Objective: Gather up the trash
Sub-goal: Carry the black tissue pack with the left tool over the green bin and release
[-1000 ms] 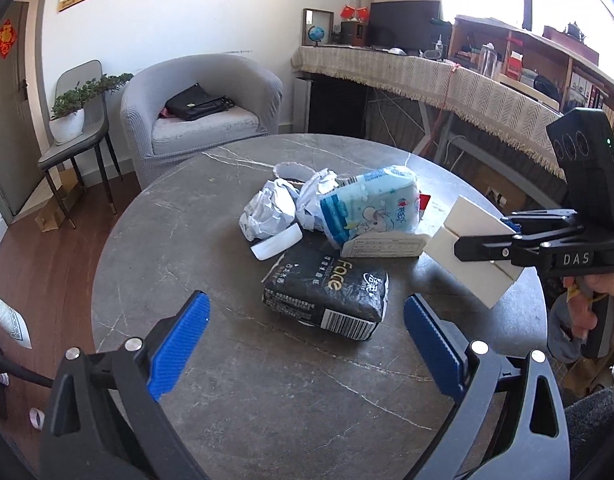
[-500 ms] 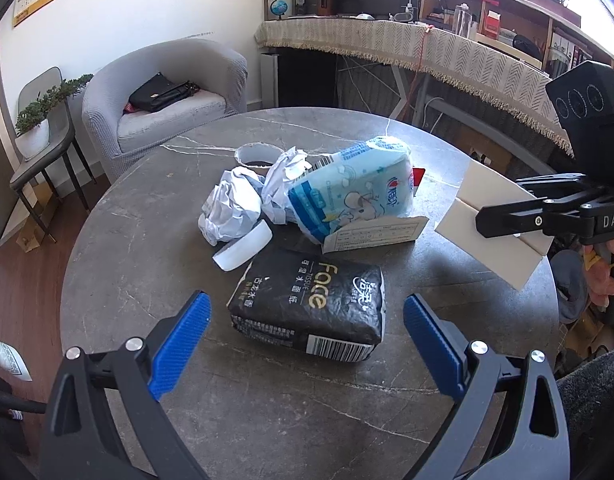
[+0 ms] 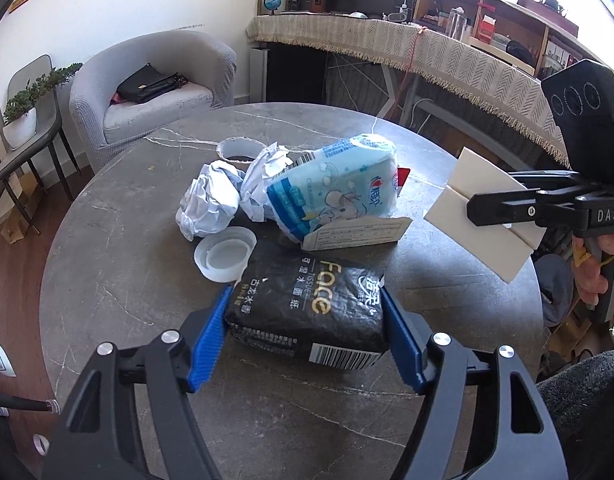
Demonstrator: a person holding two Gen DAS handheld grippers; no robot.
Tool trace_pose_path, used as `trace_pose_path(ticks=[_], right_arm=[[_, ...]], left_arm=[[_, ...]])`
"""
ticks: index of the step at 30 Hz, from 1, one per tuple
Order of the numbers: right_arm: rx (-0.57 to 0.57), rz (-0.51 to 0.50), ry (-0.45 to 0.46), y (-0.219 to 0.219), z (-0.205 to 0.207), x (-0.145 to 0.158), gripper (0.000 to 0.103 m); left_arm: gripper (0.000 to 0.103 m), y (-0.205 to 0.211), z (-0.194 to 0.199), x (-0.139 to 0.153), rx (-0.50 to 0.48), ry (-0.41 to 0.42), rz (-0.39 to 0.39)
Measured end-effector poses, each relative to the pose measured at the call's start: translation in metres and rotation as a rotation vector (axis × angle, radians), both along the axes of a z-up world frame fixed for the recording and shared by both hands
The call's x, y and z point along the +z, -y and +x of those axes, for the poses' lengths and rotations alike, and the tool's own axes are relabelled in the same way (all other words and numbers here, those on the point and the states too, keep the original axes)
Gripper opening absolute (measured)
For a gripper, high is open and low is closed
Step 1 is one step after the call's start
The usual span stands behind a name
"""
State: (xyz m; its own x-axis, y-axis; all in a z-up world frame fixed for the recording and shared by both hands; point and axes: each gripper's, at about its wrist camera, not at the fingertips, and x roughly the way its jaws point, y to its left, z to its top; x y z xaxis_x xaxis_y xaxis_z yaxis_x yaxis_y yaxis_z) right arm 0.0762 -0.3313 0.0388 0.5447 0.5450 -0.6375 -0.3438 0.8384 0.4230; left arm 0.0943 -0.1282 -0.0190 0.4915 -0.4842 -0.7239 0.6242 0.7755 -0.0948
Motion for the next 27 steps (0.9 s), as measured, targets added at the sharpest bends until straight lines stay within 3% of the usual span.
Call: trace_pose_path(ticks=[9, 15, 24, 27], right_arm=[[0.024, 0.049, 0.093, -0.021, -0.003, 0.030, 0.039], [0.077, 0.052, 0.103, -0.054, 0.006, 0.032, 0.039], [0.147, 0.071, 0.105, -0.111, 0.026, 0.032, 0.039], [0.170, 0.073, 0.104, -0.133, 0.034, 0.031, 0.039]], left_arm=[[0.074, -0.033, -0.005, 0.021, 0.084, 0.018, -0.107], [0.074, -0.071, -0.003, 0.035, 0.214, 0.057, -0.146], [0.074, -0.142, 0.003, 0.042, 0.424, 0.084, -0.163], [0.074, -0.166, 0.003, 0.036, 0.470, 0.085, -0.133]])
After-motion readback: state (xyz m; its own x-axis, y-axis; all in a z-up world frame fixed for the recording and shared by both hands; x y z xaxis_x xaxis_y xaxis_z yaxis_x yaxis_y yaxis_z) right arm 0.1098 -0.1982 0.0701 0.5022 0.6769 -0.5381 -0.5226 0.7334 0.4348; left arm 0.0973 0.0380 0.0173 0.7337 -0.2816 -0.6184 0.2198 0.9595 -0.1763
